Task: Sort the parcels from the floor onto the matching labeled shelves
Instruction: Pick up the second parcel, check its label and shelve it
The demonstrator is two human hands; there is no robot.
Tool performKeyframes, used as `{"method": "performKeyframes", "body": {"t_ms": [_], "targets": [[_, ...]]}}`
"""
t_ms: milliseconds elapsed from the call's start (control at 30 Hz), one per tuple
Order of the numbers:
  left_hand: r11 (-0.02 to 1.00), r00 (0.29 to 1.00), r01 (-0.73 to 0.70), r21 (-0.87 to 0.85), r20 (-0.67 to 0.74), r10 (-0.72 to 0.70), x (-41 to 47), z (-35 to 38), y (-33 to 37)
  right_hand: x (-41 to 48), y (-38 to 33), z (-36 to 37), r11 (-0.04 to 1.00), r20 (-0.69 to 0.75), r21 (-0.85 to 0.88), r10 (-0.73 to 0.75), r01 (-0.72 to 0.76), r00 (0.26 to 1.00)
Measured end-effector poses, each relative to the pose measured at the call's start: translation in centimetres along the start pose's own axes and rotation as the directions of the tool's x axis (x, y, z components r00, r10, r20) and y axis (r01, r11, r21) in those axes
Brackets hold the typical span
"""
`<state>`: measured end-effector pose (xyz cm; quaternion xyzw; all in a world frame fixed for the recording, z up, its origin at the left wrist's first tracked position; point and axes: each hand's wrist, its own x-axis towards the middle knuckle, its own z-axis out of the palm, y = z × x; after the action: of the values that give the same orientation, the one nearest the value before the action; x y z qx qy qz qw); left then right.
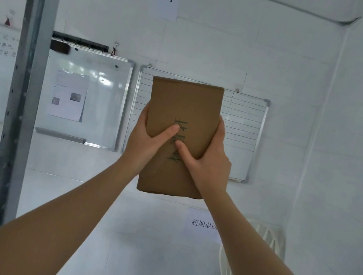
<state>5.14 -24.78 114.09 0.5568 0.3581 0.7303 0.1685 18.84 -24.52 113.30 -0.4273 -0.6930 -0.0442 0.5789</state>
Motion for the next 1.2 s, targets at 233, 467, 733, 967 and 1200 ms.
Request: {"method": "performKeyframes", "body": {"t_ms": [233, 467, 733, 967, 1200], "targets": [[0.999, 0.999, -0.023, 0.033, 0.029, 0.022, -0.7, 0.6, 0.4, -0.6, 0.9, -0.2, 0.998, -0.01, 0.064, 0.02, -0.019, 1.0], [0.998, 0.998, 0.059, -0.023, 0.02, -0.058, -0.8, 0.7, -0.2, -0.9, 2.1, -0.5, 0.969, -0.042, 0.247, 0.027, -0.016, 0.999], [0.999, 0.998, 0.026, -0.041, -0.05, -0.028, -1.0, 0.9, 0.5, -0.8, 2.8, -0.1, 0.838, 0.009, 0.538, 0.106, -0.094, 0.994], [0.991, 0.985, 0.025, 0.13, -0.172, -0.003, -2.2, 4.4, 1.2, -1.1, 2.5, 0.0, 0.863, -0.094, 0.505, 0.086, -0.027, 0.992], [0.948, 0.968, 0.187, 0.257, -0.21, -0.134, -3.2, 6.5, 2.0, -1.1, 3.1, -1.8, 0.764, -0.027, 0.64, 0.125, -0.079, 0.992]]}}
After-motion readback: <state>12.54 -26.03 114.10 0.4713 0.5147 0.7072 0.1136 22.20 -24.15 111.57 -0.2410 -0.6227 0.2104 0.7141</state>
